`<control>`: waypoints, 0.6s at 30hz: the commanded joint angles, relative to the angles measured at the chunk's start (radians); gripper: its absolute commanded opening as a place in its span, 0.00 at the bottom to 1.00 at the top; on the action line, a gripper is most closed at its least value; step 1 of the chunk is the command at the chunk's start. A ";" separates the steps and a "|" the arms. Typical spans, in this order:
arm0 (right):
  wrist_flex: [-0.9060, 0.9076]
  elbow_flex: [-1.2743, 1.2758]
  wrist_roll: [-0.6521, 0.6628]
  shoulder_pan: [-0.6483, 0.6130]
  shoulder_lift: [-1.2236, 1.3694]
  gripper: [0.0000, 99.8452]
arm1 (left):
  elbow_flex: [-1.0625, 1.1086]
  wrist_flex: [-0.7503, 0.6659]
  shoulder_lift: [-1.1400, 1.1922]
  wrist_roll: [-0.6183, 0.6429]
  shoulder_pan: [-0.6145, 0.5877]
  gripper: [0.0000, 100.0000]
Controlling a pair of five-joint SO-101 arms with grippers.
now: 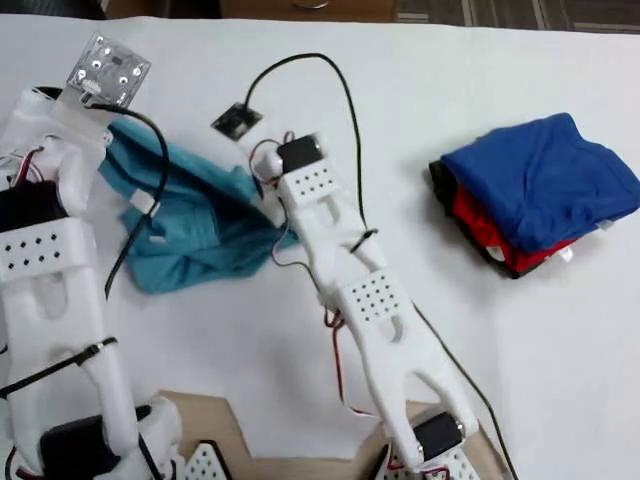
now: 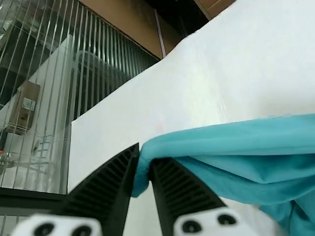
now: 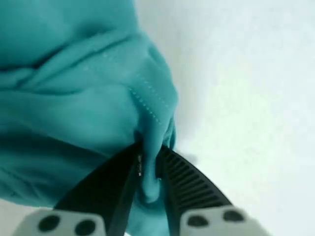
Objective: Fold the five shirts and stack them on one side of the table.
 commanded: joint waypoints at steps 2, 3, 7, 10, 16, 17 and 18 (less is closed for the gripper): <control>0.038 -0.029 -0.002 0.073 -0.114 0.02 | -0.025 0.025 -0.061 -0.006 0.002 0.02; 0.042 -0.038 0.000 0.085 -0.143 0.02 | -0.025 0.031 -0.058 -0.006 0.002 0.02; 0.070 -0.071 0.031 0.128 -0.259 0.02 | -0.024 0.038 -0.055 -0.005 0.003 0.02; 0.074 -0.071 0.043 0.148 -0.343 0.02 | -0.022 0.040 -0.054 -0.005 0.005 0.02; 0.074 -0.071 0.084 0.157 -0.472 0.02 | 0.056 0.031 -0.055 -0.006 0.018 0.02; 0.074 -0.071 0.089 0.157 -0.490 0.02 | 0.065 0.031 -0.057 -0.006 0.018 0.02; 0.074 -0.071 0.094 0.157 -0.509 0.02 | 0.070 0.031 -0.057 -0.006 0.018 0.02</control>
